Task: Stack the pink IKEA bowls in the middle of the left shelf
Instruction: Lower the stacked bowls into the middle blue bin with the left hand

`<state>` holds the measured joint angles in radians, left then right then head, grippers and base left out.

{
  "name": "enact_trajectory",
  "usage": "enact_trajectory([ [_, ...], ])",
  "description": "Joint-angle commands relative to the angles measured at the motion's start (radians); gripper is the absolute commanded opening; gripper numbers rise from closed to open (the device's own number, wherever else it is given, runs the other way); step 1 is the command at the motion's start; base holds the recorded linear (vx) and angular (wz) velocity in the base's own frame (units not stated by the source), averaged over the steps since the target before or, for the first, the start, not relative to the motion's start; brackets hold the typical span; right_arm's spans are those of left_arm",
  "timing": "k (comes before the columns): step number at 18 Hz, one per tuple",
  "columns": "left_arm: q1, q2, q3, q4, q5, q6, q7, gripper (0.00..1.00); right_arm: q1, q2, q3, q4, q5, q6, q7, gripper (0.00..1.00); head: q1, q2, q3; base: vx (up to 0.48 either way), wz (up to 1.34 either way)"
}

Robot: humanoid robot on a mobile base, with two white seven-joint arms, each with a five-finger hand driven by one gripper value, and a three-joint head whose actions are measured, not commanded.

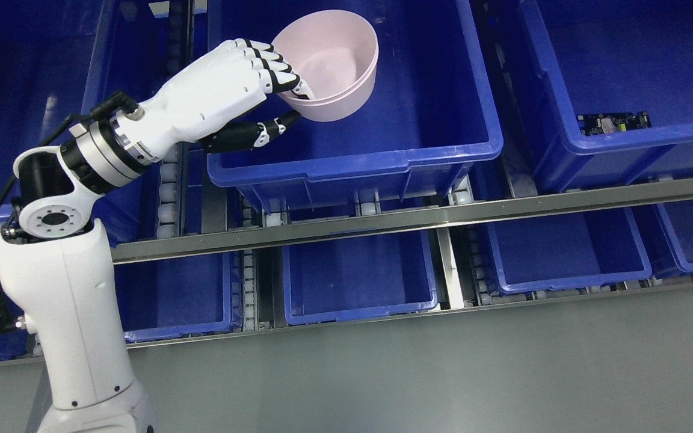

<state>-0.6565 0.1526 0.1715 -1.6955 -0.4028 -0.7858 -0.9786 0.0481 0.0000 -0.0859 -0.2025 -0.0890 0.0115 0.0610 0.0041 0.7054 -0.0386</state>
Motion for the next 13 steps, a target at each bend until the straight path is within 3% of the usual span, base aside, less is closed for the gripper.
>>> enact_trajectory([
  [1,-0.052,0.032,0.022,0.103,-0.07,0.0,0.001,0.09,-0.001,-0.017,0.0,0.0,0.0,0.001,0.0,1.0,0.0,0.0,0.0,0.078,-0.02],
  [11,-0.106,-0.011,-0.004,0.283,-0.263,0.005,0.011,0.1,-0.001,-0.017,0.0,0.0,0.0,0.001,0.0,1.0,0.0,0.0,0.0,0.038,-0.01],
  [13,-0.1,-0.015,-0.003,0.284,-0.265,0.005,0.011,0.16,0.0,-0.017,0.0,0.0,0.0,0.001,0.0,1.0,0.0,0.0,0.0,0.0,0.0],
])
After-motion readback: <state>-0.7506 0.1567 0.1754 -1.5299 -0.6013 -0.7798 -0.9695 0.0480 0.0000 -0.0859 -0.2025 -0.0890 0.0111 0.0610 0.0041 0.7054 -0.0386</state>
